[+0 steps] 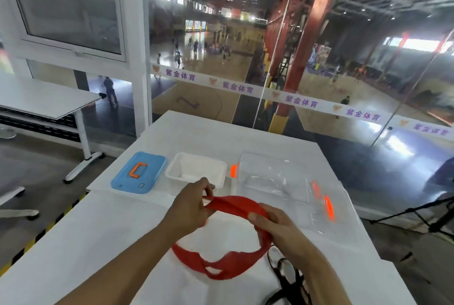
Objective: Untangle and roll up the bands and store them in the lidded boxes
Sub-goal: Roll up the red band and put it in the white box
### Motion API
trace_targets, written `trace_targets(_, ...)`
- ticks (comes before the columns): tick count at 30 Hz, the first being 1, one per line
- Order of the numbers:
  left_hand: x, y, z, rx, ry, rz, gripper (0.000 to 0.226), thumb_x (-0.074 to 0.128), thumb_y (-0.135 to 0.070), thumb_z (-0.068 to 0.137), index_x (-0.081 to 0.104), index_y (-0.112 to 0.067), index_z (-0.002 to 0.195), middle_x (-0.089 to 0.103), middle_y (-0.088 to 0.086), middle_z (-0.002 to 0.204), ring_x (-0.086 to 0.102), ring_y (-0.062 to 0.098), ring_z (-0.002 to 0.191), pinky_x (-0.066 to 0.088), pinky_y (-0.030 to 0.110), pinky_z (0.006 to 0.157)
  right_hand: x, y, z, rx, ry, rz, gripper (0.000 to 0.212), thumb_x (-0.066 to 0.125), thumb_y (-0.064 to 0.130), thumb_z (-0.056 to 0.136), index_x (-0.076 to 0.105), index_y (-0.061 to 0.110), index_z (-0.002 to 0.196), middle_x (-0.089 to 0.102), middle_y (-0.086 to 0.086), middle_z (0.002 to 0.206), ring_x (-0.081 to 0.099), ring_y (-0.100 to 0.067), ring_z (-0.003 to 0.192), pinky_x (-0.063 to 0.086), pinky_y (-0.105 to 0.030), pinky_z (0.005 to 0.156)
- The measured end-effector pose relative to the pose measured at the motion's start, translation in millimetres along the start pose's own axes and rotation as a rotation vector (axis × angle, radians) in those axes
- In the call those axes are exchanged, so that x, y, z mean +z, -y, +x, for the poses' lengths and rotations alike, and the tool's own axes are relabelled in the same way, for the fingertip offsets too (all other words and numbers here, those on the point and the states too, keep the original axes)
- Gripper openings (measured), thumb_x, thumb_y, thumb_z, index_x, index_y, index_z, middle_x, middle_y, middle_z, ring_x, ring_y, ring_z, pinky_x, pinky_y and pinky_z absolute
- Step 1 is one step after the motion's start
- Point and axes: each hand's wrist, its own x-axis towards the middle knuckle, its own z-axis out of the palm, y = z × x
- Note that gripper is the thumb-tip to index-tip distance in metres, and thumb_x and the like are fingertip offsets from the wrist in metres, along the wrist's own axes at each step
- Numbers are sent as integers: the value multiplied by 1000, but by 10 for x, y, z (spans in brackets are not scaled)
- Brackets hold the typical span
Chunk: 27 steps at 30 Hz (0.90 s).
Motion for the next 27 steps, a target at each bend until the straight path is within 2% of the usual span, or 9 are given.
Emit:
trace_targets(3,-338,-289,117,7,30,57,33,77,-39,84,46,-33,93,67,-11,83,64,12,73,58,33,67,-159,299,40,-50,-112,-261,30,89,29,77,66,17,92,56,11,66,54,-5,61,45,-21,62)
trace_targets(7,-697,-580,197,103,162,-17,38,75,-28,89,56,-36,120,59,-10,105,63,12,88,60,22,73,-290,704,160,-279,-310,-281,24,75,0,89,71,23,97,67,11,81,58,0,69,49,-20,69)
trace_targets(11,-889,-818,245,190,258,-88,12,67,-29,93,61,-35,102,64,-9,103,67,5,85,58,19,69,-359,1183,266,-444,-379,-151,33,56,-10,97,74,15,107,65,18,72,54,-1,61,45,-16,59)
trace_targets(13,-953,-953,309,171,181,-64,1,57,-32,101,57,-33,102,72,-10,98,71,9,84,60,23,73,-381,1374,313,-502,-400,-136,40,52,-14,96,75,16,108,67,14,76,54,-5,67,48,-19,64)
trace_targets(16,-1097,-1135,465,169,-127,-164,5,52,-26,103,56,-28,106,69,-7,88,70,15,80,63,29,80,-397,1588,388,-541,-438,-186,46,51,-13,97,74,25,109,72,13,98,64,-6,91,54,-18,82)
trace_targets(19,-1250,-1365,568,162,-213,-470,4,59,-20,100,61,-23,102,60,0,81,61,16,71,59,28,64,-397,1750,450,-539,-478,-205,48,45,-12,99,68,29,110,65,4,95,58,-19,81,53,-23,73)
trace_targets(22,-1357,-1494,637,117,-163,-838,18,54,-15,94,64,-17,110,56,0,76,53,16,67,49,32,64,-368,1870,433,-492,-392,-287,35,55,0,101,59,33,112,53,4,83,48,-9,67,48,-19,63)
trace_targets(25,-1410,-1541,685,29,-204,-1079,30,46,-16,94,68,-13,115,53,4,72,52,17,66,46,36,71,-257,1823,405,-350,-186,-500,34,72,41,95,53,47,123,53,18,89,53,-6,77,49,-23,80)
trace_targets(27,-1368,-1569,675,-53,-215,-1191,32,42,-18,102,71,-11,114,55,5,73,54,17,66,47,36,72,-157,1738,404,-312,-100,-534,38,72,58,89,56,55,122,49,19,75,53,-6,72,53,-29,80)
